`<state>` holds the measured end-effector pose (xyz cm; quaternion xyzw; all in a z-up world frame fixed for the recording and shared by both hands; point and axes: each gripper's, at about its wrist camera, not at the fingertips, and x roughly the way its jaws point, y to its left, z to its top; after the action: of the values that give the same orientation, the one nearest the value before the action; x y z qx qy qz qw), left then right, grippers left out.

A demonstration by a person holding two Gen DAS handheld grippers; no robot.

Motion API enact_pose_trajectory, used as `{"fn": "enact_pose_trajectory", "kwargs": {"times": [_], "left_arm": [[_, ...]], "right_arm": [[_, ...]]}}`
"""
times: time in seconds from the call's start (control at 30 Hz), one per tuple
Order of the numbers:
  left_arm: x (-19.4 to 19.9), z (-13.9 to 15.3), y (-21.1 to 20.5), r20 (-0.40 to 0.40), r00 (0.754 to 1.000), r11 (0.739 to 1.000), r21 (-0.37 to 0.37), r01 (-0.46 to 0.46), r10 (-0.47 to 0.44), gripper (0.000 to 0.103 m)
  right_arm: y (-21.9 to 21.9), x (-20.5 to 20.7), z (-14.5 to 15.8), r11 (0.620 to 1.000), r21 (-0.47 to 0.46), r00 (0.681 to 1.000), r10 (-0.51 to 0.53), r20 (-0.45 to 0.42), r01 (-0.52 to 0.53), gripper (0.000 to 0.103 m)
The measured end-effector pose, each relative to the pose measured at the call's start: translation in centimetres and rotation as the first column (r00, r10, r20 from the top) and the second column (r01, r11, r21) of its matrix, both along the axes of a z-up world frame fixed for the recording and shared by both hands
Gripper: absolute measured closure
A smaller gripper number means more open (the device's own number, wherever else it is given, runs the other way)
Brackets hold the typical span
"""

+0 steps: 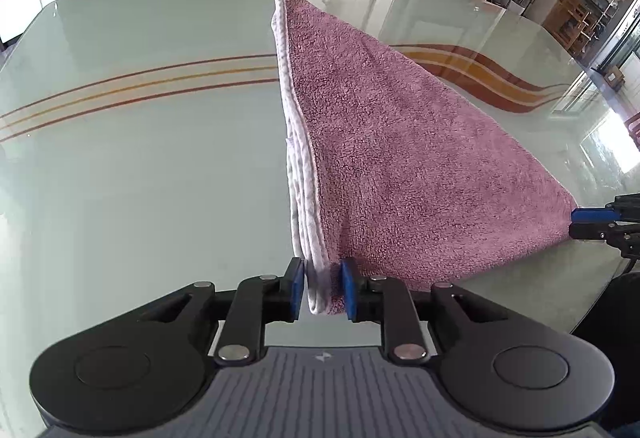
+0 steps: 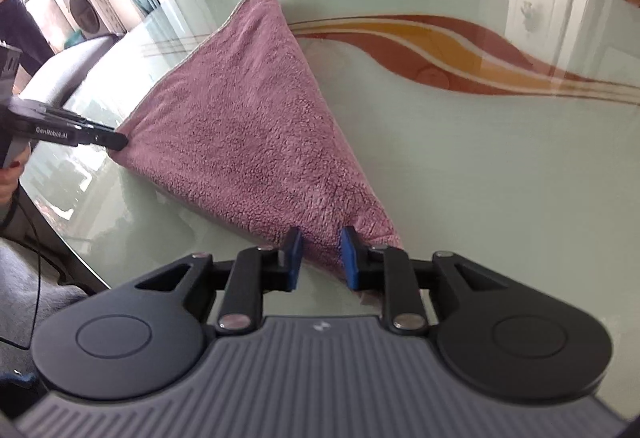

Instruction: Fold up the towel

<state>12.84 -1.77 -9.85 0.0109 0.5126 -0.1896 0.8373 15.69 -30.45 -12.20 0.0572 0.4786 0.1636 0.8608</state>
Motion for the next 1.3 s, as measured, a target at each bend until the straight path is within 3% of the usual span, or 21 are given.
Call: {"fn": "enact_pose_trajectory", "kwargs": {"times": [0.2,0.3,0.4,0.63,0.8,0.97,1.3], "left_arm": [[-0.4,0.0,0.5,0.014,1.000,1.000,-0.015,-0.024,0.024,0.075],[-0.7,0.7,0.5,0.048,0.999,1.000,0.008,-0.022,0.022,0.076],[-1.5,1.8,0.2,0.119,0.993,0.998,0.061,0.004,-0.011,0.076],[-3.0,3.3,-1.1,0.219,0.971,0.993,0.092,0.074,-0.092,0.070],[-3.6,3.4,-3.6,0.220,0.961,0.986,0.060,0.156,-0.166,0.070],[-4.5,3.2,-10.1,0.242,0.918,0.949,0.053,0.311,-0.315,0.067],[-4.9,1.7,-19.4,0.251,0.854,0.879,-0.027,0.476,-0.455,0.062]], "right_arm": [[0.6,-0.7,0.5,1.000,-0.016,1.000,0.009,0.013,-0.009,0.080],[1.0,-1.4,1.6,0.999,-0.013,0.998,0.037,0.042,-0.037,0.065],[0.4,-1.9,2.8,0.999,-0.014,0.997,0.042,0.072,-0.041,0.062],[-3.0,-2.8,3.8,0.987,-0.154,0.993,0.060,0.102,-0.044,0.059],[-4.9,-3.0,2.8,0.972,-0.215,0.993,0.105,0.049,-0.092,0.059],[-4.4,-3.2,1.6,0.952,-0.246,0.979,0.198,0.040,-0.182,0.054],[-3.5,-3.5,-0.1,0.884,-0.320,0.926,0.374,0.050,-0.340,0.051]]}}
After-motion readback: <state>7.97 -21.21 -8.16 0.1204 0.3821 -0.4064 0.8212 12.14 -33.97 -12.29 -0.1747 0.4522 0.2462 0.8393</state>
